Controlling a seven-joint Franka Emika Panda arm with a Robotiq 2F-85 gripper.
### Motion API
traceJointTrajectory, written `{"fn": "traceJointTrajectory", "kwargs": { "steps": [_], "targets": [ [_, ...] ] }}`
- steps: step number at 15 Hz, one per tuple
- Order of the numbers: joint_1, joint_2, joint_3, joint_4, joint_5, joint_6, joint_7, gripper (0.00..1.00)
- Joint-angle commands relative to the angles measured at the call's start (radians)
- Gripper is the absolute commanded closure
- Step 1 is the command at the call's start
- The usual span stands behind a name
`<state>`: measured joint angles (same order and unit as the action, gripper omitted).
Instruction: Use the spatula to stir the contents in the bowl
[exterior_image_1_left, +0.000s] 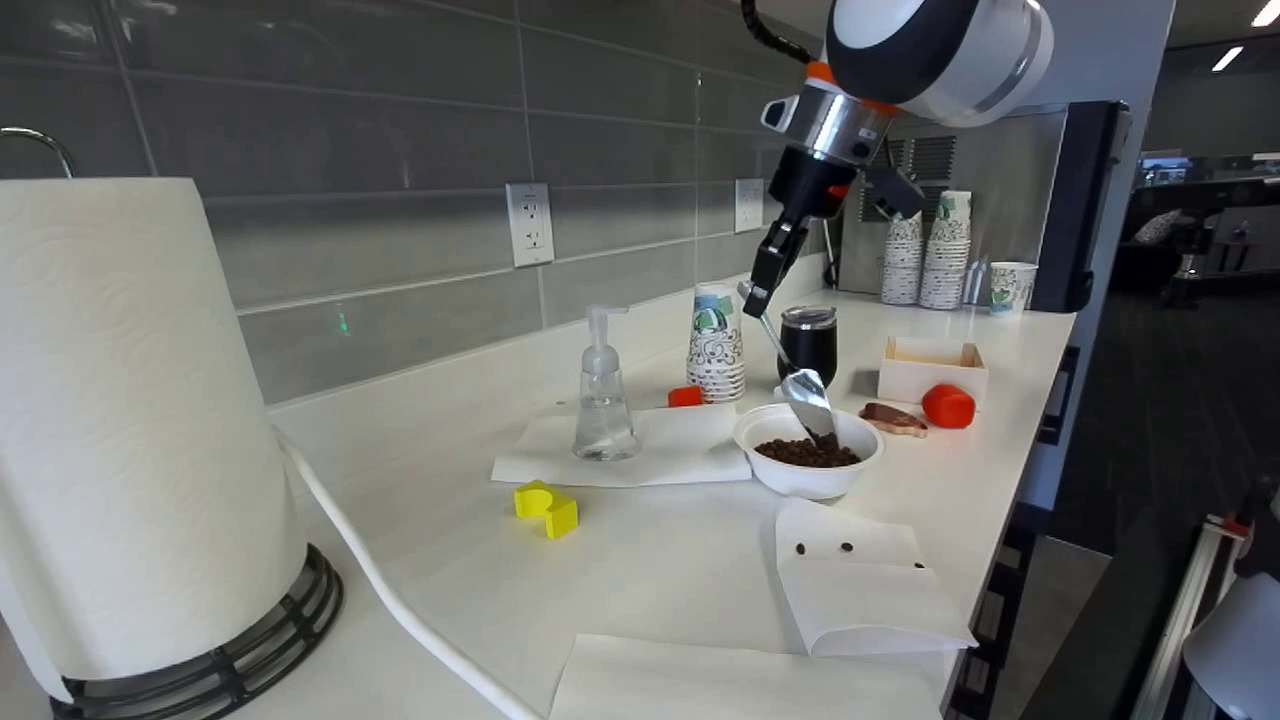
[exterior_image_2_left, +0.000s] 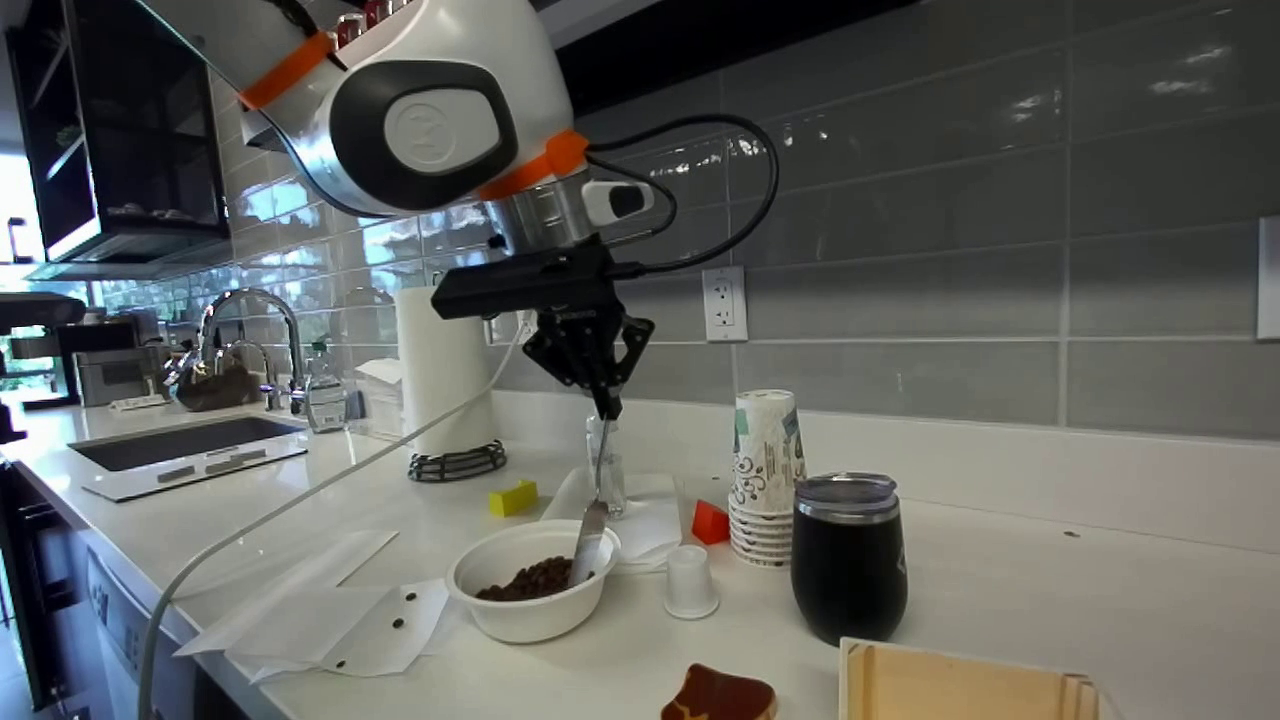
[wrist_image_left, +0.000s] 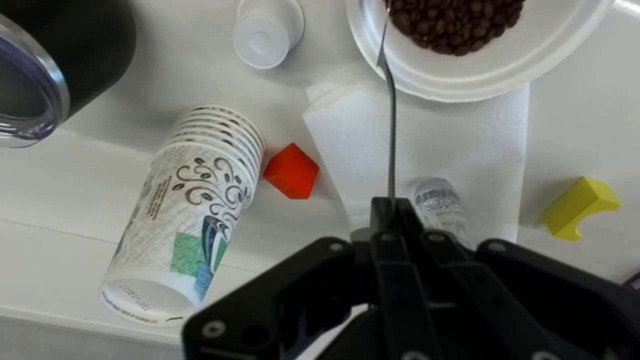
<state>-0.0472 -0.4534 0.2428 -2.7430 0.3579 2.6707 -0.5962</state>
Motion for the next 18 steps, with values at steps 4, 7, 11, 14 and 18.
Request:
{"fn": "traceJointTrajectory", "kwargs": {
  "steps": [4, 7, 11, 14, 18],
  "targets": [
    [0.060, -0.041, -0.041, 0.001, 0.092, -0.150, -0.130, 0.99],
    [0.063, -0.047, -0.029, 0.001, 0.131, -0.129, -0.119, 0.99],
    [0.052, -0.052, -0.009, -0.003, 0.170, -0.069, -0.092, 0.99],
    [0.030, -0.045, 0.023, -0.003, 0.158, 0.000, -0.074, 0.99],
    [-0.028, -0.029, 0.091, 0.001, 0.133, 0.092, -0.064, 0.99]
  ]
}}
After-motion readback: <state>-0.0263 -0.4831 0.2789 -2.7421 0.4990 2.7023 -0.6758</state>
